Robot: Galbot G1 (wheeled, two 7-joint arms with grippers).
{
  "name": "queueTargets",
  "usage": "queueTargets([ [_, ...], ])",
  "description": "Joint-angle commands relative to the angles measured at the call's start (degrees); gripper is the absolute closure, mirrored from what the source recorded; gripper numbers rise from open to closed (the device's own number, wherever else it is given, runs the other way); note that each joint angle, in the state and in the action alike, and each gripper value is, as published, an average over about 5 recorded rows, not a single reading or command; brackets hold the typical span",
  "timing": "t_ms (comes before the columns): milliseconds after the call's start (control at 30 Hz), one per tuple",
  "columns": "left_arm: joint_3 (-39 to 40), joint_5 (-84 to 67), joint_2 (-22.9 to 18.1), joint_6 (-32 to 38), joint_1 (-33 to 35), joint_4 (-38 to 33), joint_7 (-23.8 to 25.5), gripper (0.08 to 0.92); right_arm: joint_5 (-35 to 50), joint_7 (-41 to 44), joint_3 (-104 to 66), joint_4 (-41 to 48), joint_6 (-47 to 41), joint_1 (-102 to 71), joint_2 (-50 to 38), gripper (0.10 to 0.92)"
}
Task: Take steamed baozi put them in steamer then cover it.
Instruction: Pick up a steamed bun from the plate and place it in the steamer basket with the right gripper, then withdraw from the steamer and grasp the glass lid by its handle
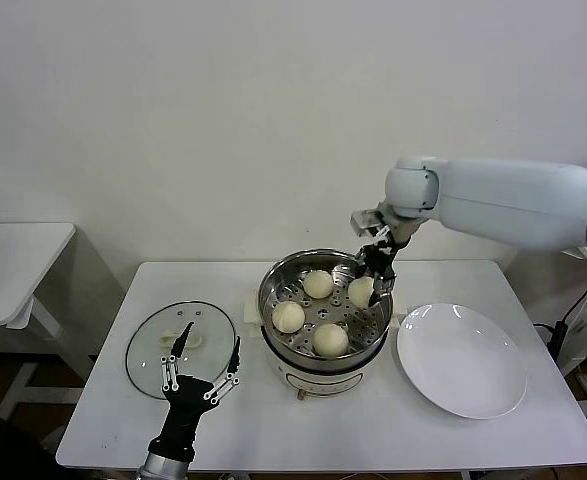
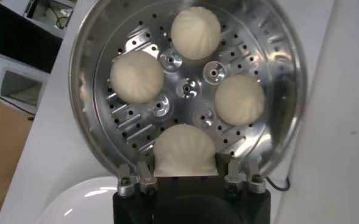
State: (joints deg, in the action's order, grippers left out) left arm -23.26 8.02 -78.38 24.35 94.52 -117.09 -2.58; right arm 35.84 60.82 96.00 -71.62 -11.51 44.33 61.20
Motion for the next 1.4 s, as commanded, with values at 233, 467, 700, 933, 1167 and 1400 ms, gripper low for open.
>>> queueTargets([
  [233, -0.3, -0.19, 0.09, -0.04, -0.13, 0.3, -0.1, 0.177, -1.07, -3.15, -0.82, 2.9, -0.71, -5.43, 2.35, 0.355],
  [467, -0.49, -0.28, 0.11, -0.01, -0.07, 0.29, -0.12, 0.177, -1.57, -3.39, -0.73, 3.22, -0.85, -5.68, 2.77, 0.354],
  [700, -0.68, -0.32, 0.11, -0.06, -0.01, 0.13, -0.18, 0.177, -1.81, -3.98, -0.88, 3.02, -0.82, -5.58, 2.72, 0.281],
  [933, -0.64, -0.13, 0.13, -0.21, -0.03, -0.11, -0.2, 0.177, -1.96, -2.75, -4.49, -0.55, -0.44, -3.46, -0.37, 0.204],
  [1167, -0.6, 0.58, 0.43, -1.13, -0.56, -0.73, -0.58, 0.177, -1.57, -9.19, -18.31, -8.02, 4.55, -4.98, -11.99, 0.203],
  [1400, -0.44, 6.43, 1.53, -5.57, -2.63, -1.38, -3.46, 0.177, 0.79, -50.45, -29.21, -20.21, 12.4, -19.14, -26.71, 0.203],
])
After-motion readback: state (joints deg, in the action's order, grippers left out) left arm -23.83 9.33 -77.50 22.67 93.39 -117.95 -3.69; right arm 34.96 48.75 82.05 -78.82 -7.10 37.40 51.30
